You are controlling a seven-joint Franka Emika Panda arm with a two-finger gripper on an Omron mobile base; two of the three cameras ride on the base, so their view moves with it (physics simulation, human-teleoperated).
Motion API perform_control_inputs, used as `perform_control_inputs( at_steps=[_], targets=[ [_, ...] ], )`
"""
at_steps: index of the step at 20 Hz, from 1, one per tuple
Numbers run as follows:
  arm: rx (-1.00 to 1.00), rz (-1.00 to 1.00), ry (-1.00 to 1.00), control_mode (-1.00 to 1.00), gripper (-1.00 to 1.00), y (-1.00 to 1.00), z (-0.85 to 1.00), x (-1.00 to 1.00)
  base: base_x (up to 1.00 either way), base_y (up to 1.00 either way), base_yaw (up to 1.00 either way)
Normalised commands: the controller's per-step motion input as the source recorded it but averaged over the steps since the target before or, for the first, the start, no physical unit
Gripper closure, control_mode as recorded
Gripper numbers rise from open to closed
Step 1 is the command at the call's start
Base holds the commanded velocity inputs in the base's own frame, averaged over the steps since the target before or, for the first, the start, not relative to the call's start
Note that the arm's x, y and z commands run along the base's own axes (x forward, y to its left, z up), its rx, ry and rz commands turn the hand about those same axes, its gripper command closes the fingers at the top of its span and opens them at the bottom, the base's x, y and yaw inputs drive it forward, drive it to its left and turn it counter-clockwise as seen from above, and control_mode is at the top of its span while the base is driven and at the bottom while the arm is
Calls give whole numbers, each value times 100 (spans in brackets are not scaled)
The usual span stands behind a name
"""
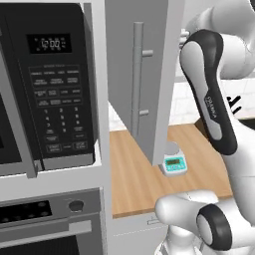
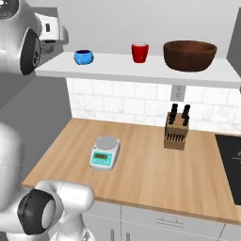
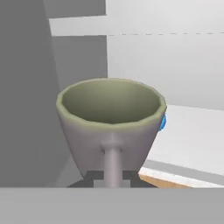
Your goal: Gather all objects into one cabinet and sort the glasses and bowls to opposite sides.
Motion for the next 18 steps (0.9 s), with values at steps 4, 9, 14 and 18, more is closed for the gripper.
perform_control_inputs(
  at_steps=[4,9,14,18],
  targets=[
    [2,23,0,-100,100,-11,-66,98,0,0,0],
    [-1,5,1,-100,100,25,-49,46,0,0,0],
    [0,0,0,-100,100,30,-17,52,0,0,0],
    [0,0,0,-100,100,28,-16,85,0,0,0]
  ],
)
